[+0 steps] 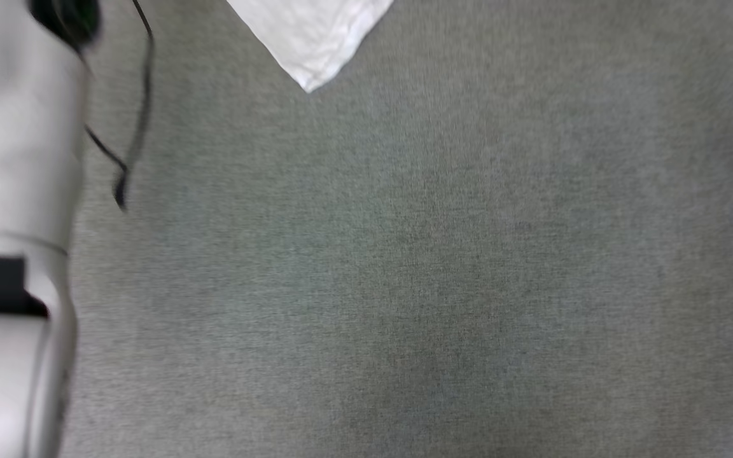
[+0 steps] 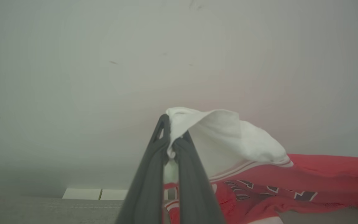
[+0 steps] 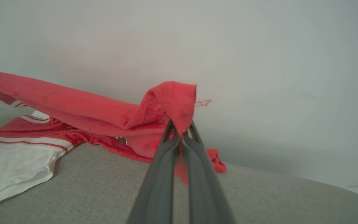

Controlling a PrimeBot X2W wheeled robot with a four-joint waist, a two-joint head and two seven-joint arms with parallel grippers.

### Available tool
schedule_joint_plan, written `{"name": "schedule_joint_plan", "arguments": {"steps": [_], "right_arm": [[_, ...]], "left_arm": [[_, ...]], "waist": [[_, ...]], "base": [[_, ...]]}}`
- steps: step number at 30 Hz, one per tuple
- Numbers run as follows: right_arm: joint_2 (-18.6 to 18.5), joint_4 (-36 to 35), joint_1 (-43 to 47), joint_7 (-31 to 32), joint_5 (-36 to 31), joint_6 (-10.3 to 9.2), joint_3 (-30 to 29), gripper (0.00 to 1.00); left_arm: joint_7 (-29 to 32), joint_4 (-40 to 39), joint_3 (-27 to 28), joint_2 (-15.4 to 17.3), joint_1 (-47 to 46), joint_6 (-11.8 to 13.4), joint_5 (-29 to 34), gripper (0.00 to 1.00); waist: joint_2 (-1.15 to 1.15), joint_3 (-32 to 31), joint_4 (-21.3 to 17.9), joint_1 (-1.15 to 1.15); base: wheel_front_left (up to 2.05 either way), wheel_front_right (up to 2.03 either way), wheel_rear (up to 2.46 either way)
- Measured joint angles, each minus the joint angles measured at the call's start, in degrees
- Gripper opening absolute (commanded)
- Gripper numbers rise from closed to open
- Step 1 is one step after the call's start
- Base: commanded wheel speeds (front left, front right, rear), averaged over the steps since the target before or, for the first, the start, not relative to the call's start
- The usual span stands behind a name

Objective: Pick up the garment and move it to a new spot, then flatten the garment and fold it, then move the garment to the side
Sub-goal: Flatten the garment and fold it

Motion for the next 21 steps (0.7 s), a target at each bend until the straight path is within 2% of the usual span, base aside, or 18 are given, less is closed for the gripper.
{"name": "schedule_joint_plan", "arguments": {"steps": [5, 11, 16, 21], "right_arm": [[-1.3, -0.1, 11.0, -1.8, 4.6, 0.0, 3.4, 0.0], [-2.6, -3.1, 25.5, -4.1, 9.3, 0.0, 7.2, 0.0], [-4.5, -6.2, 36.2, -5.4, 12.6, 0.01, 8.3, 0.0], [-6.4, -10.4, 45.4, -5.8, 13.1, 0.03, 8.9, 0.0]], "left_arm": [[-0.1, 1.0, 1.4, -0.9, 10.8, -1.6, -2.4, 0.0], [-0.1, -0.7, 2.4, -0.2, 26.4, -2.4, -3.6, 0.0], [-0.1, -4.5, 3.5, 0.3, 39.4, -2.4, -4.3, 0.0], [-0.1, -9.9, 3.9, 1.3, 51.9, -0.8, -4.6, 0.0]], "waist": [[0.0, -5.3, 0.7, 0.0], [0.0, -12.9, 1.2, 0.0], [0.0, -18.9, 1.3, -0.01], [0.0, -24.4, 1.1, -0.02]], "base": [[0.0, 0.0, 0.0], [0.0, 0.0, 0.0], [0.0, 0.0, 0.0], [0.0, 0.0, 0.0]]}}
